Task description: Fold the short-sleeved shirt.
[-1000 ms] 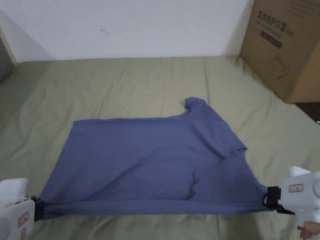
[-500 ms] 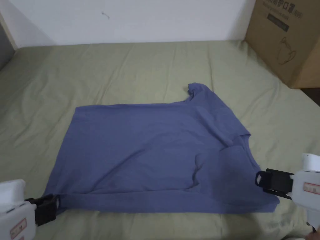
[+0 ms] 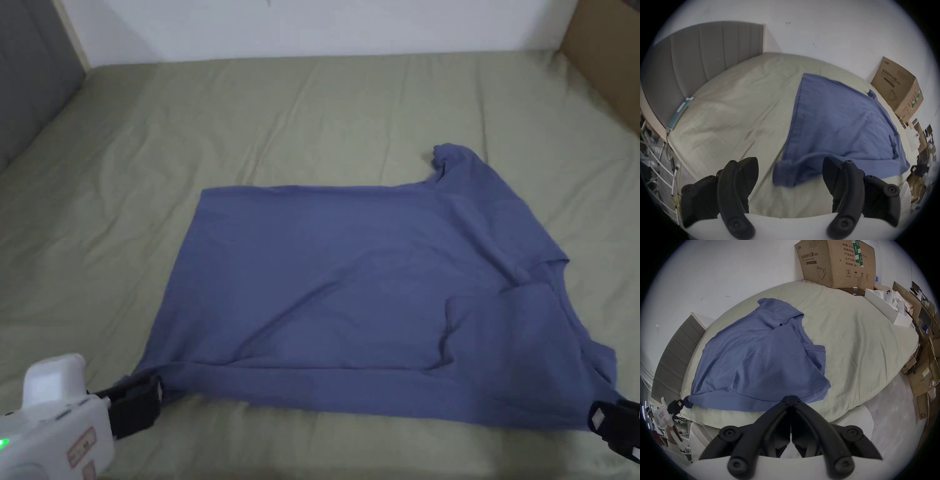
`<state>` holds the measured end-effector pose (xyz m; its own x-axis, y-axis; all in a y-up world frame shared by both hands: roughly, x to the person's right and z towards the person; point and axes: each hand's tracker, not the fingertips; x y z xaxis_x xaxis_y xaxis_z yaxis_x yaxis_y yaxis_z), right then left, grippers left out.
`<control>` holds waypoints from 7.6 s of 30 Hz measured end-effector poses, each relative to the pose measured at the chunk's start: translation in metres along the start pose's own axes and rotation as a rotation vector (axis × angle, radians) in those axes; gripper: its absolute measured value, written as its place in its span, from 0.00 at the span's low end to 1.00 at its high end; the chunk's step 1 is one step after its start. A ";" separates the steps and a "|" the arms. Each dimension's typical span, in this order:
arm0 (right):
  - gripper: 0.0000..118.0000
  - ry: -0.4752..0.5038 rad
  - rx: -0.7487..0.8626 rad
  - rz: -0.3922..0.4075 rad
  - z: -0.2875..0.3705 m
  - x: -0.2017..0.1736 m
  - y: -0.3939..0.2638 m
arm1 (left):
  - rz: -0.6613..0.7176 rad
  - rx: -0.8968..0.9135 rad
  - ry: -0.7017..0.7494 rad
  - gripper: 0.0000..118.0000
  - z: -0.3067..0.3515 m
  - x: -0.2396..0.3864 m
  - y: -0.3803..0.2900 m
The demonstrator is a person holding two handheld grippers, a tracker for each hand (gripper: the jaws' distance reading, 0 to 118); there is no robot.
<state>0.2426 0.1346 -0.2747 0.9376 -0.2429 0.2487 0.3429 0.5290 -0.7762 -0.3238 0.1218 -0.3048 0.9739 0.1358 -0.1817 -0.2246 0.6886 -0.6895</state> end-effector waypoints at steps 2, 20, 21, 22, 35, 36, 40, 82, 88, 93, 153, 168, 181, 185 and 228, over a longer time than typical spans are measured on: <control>0.00 -0.003 -0.010 0.002 -0.004 0.001 0.001 | 0.025 -0.062 0.002 0.72 -0.023 -0.003 0.010; 0.04 -0.108 -0.135 0.160 -0.063 0.015 0.028 | -0.042 -0.121 -0.008 0.03 -0.039 0.015 0.016; 0.04 -0.097 -0.115 0.161 -0.058 0.014 0.024 | -0.047 -0.122 -0.007 0.03 -0.038 0.017 0.017; 0.04 -0.080 -0.108 0.170 -0.053 0.013 0.024 | -0.059 -0.124 -0.002 0.03 -0.036 0.019 0.018; 0.04 0.023 0.013 0.005 -0.026 0.006 0.100 | -0.155 -0.052 -0.015 0.03 -0.023 0.032 0.082; 0.04 0.017 0.024 -0.004 -0.032 0.002 0.112 | -0.158 -0.051 -0.013 0.03 -0.032 0.033 0.093; 0.04 -0.002 -0.012 -0.029 -0.076 -0.011 0.157 | -0.193 -0.091 -0.018 0.05 -0.080 0.048 0.127; 0.78 -0.056 -0.041 -0.033 -0.060 -0.005 0.084 | -0.253 -0.176 0.074 0.07 -0.151 0.031 0.092; 0.76 -0.179 -0.066 -0.007 -0.116 0.011 0.105 | -0.227 -0.155 0.031 0.07 -0.124 0.031 0.101; 0.22 -0.180 -0.126 0.029 -0.133 -0.002 0.112 | -0.195 -0.139 -0.001 0.06 -0.101 0.027 0.113; 0.03 -0.117 -0.172 0.183 -0.235 -0.065 0.268 | -0.028 -0.178 -0.019 0.78 -0.241 0.038 0.208; 0.01 0.051 -0.076 0.009 -0.156 -0.059 0.282 | -0.169 -0.181 -0.032 0.03 -0.200 0.066 0.221; 0.01 0.045 -0.008 0.098 0.005 -0.018 0.168 | -0.246 0.009 -0.091 0.03 -0.024 0.025 0.147; 0.02 0.015 -0.103 0.038 0.009 0.007 0.102 | -0.150 -0.122 -0.111 0.03 -0.023 -0.007 0.090; 0.02 0.190 0.016 0.662 -0.041 -0.282 -0.015 | 0.792 -0.090 -0.519 0.36 -0.073 -0.111 -0.007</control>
<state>-0.0289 0.1620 -0.3568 0.9242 -0.0021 -0.3818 -0.2964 0.6264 -0.7209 -0.4325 0.0499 -0.3308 0.4250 0.8539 -0.3005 -0.8063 0.2062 -0.5544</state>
